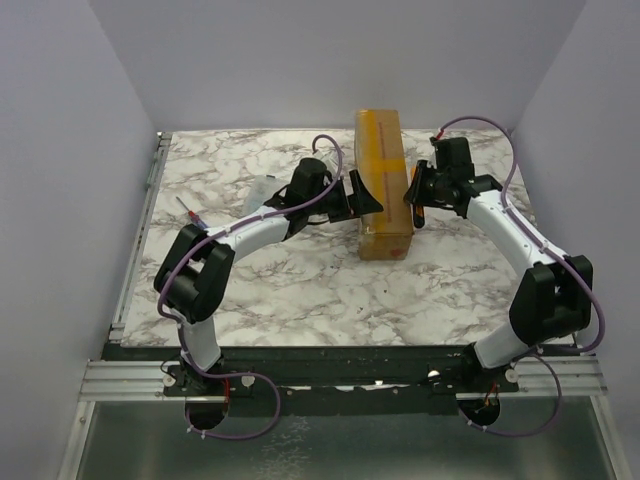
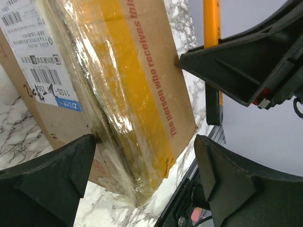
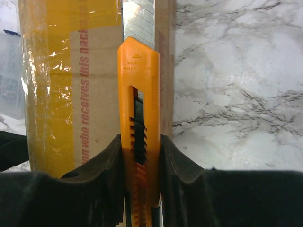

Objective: Unpack the express box

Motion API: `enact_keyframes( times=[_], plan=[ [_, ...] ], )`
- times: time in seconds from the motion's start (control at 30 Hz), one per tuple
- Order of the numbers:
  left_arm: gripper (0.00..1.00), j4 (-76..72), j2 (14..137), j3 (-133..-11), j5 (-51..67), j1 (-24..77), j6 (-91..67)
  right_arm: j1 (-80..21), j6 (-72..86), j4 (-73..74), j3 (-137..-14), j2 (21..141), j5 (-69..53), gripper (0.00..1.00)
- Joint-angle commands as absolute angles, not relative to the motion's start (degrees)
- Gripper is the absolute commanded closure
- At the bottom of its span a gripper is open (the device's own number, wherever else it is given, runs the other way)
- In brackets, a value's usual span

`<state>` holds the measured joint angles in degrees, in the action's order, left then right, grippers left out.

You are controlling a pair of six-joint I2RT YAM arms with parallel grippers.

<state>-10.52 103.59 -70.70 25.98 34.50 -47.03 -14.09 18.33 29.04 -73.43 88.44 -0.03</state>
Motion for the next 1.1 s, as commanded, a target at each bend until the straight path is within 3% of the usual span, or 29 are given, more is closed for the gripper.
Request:
enact_keyframes(
  times=[0.0,0.53,0.73,1.07],
  plan=[
    [0.09,-10.51,105.02,-72.37,28.27,35.43,-45.79,-13.28,17.63,24.89,-71.76,89.26,-6.22,1.0],
    [0.1,-10.15,98.34,-74.39,24.85,43.16,-51.25,-7.15,28.43,13.38,-45.42,75.53,-23.56,1.0],
    [0.09,-9.41,95.31,-76.05,18.87,49.18,-53.23,-4.55,28.99,11.9,-40.94,74.18,-27.96,1.0],
    [0.07,-4.99,92.84,-76.96,12.68,50.36,-52.45,-4.11,29.84,9.11,-36.77,73.95,-30.6,1.0]
  ],
)
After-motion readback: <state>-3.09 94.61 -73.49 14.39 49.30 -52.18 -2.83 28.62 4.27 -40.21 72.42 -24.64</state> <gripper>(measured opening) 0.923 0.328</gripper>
